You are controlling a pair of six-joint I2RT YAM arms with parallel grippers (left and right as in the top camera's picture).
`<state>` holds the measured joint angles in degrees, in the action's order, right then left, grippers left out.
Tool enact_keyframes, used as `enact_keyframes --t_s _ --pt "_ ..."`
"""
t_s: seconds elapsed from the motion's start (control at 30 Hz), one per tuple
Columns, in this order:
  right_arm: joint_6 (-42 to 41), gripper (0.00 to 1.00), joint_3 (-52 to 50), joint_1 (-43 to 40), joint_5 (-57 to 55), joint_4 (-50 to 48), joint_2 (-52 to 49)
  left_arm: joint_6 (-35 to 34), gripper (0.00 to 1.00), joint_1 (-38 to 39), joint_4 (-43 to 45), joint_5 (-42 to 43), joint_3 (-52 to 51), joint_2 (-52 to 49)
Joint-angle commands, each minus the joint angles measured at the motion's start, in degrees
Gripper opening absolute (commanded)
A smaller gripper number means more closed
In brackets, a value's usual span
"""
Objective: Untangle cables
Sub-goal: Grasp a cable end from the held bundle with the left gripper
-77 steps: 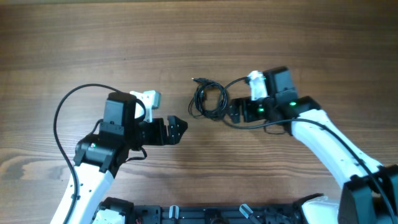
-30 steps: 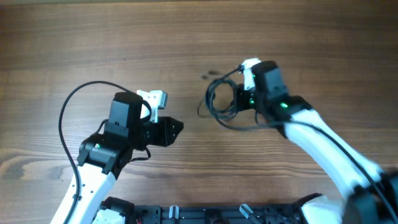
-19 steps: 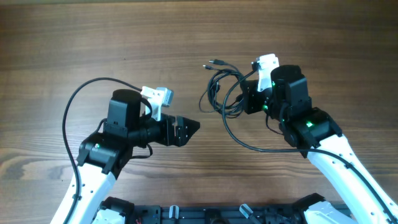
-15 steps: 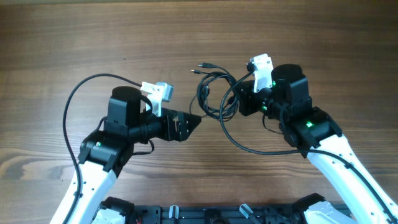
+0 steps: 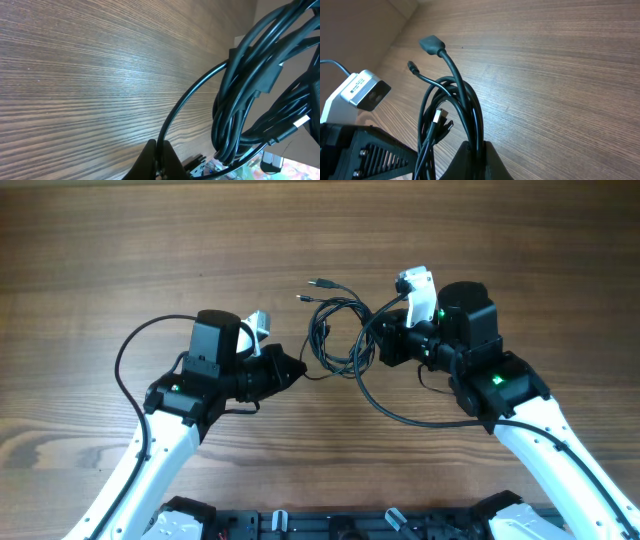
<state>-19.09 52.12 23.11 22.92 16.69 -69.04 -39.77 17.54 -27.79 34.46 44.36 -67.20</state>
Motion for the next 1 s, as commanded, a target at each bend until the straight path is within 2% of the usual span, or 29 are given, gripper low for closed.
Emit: enact_keyframes --t_s 0.0,0.07,0.1,0.17,0.23,0.33,0.4,0.47,0.53,0.57,0.63,0.73,0.83,0.97 --pt "-0.57 0.04 0.83 0.17 -2.21 1.29 1.11 1.29 0.04 0.24 0.17 4.07 0.98 -0.28" --pt "-0.39 0.04 0.83 0.17 -8.83 4.15 1.11 7.02 0.04 0.15 -1.68 5.66 0.98 -0.24" --pt "-0.39 0.05 0.83 0.17 -14.01 6.47 1.11 9.64 0.04 -0.37 -4.22 3.69 0.98 -0.2" --pt "0.28 0.05 0.83 0.17 -16.98 8.11 1.11 12.28 0.04 -3.78 -14.78 -13.51 0.98 -0.2" --pt "1.14 0.05 0.85 0.17 -14.91 7.58 1.18 12.57 0.04 -7.5 -20.87 -27.56 0.98 -0.2" --pt "3.82 0.05 0.87 0.17 -3.72 4.76 1.38 12.57 0.06 -10.49 -22.03 -29.86 0.98 -0.2" --pt "5.44 0.05 0.87 0.17 5.86 2.23 1.44 12.57 0.47 -10.58 -20.79 -27.17 0.98 -0.2" --pt "5.53 0.05 0.87 0.17 10.43 1.03 1.44 12.61 0.62 -10.58 -18.75 -19.91 0.98 -0.2" --pt "5.51 0.05 0.87 0.2 11.89 0.92 1.44 15.5 0.64 -10.58 -15.06 -7.67 0.98 -0.2" --pt "5.55 0.05 0.87 0.2 12.11 0.94 1.44 18.18 0.64 -10.58 -12.0 1.6 0.98 -0.2" --pt "5.62 0.05 0.87 0.17 12.61 0.9 1.44 20.06 0.6 -10.58 -7.78 12.13 0.98 -0.2" --pt "5.6 0.05 0.87 0.2 13.62 0.87 1.44 20.04 0.52 -10.54 -4.96 16.35 0.98 -0.2" --pt "5.4 0.05 0.87 0.2 13.6 0.9 1.44 20.04 0.5 -10.54 -2.51 20.33 0.98 -0.2" --pt "4.94 0.04 0.87 0.2 15.76 0.9 1.44 20.04 0.49 -10.54 0.07 20.81 0.98 -0.2"
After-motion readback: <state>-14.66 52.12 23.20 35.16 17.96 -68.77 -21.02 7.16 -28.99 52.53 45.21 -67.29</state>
